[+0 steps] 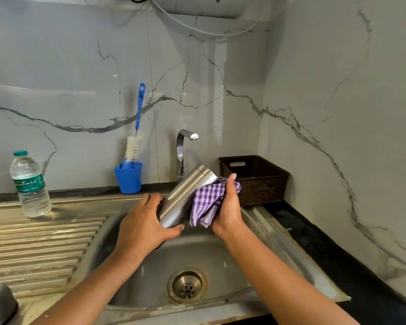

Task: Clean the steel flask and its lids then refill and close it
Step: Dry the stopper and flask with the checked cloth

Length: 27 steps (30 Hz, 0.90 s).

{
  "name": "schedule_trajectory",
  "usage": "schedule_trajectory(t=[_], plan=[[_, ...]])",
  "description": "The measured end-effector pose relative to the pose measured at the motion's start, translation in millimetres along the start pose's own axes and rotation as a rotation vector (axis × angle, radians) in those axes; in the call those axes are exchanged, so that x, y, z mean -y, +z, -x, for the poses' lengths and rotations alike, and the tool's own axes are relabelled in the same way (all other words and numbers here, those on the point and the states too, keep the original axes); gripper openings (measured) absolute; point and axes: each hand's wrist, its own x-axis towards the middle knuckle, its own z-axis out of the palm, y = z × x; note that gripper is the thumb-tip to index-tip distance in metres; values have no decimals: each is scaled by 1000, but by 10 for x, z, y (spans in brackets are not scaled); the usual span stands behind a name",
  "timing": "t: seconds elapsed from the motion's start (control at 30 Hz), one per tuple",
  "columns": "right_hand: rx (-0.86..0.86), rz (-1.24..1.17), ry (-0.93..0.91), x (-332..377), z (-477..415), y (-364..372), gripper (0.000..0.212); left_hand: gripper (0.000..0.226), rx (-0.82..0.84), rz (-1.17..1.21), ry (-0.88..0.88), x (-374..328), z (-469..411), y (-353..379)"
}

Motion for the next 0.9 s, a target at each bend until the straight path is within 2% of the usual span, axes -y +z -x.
schedule_trajectory(t=[0.07, 0.17, 0.2, 0.33, 0.4, 0.5, 0.57, 0.67, 0.77, 0.83, 0.9], plan=[[-37, -42, 3, 35, -58, -60, 76, 75, 90, 86, 13, -32, 33, 6], [-14, -50, -6, 132, -140, -201, 94, 76, 354, 470, -109, -121, 39, -16], [-6, -37, 7, 147, -163, -239, 96, 79, 395, 534, -146, -138, 32, -8], [1, -47, -24, 149, -192, -290, 87, 73, 358, 496, -149, -163, 21, 13], [3, -42, -31, 111, -177, -274, 88, 87, 393, 597, -189, -140, 31, -12], [68, -49, 6, 91, -160, -242, 101, 106, 614, 905, -281, -201, 71, -63], [144, -56, 36, 133, -167, -236, 106, 109, 696, 995, -317, -241, 51, -63], [95, -14, -19, 184, -182, -261, 93, 108, 627, 972, -313, -235, 1, -108], [-12, -3, -54, 158, -176, -263, 78, 91, 496, 664, -164, -138, -27, -96], [6, 43, -48, 134, -161, -257, 82, 93, 543, 698, -174, -81, -11, -73], [88, 79, -15, 173, -133, -283, 87, 101, 705, 847, -238, -52, 18, -88]])
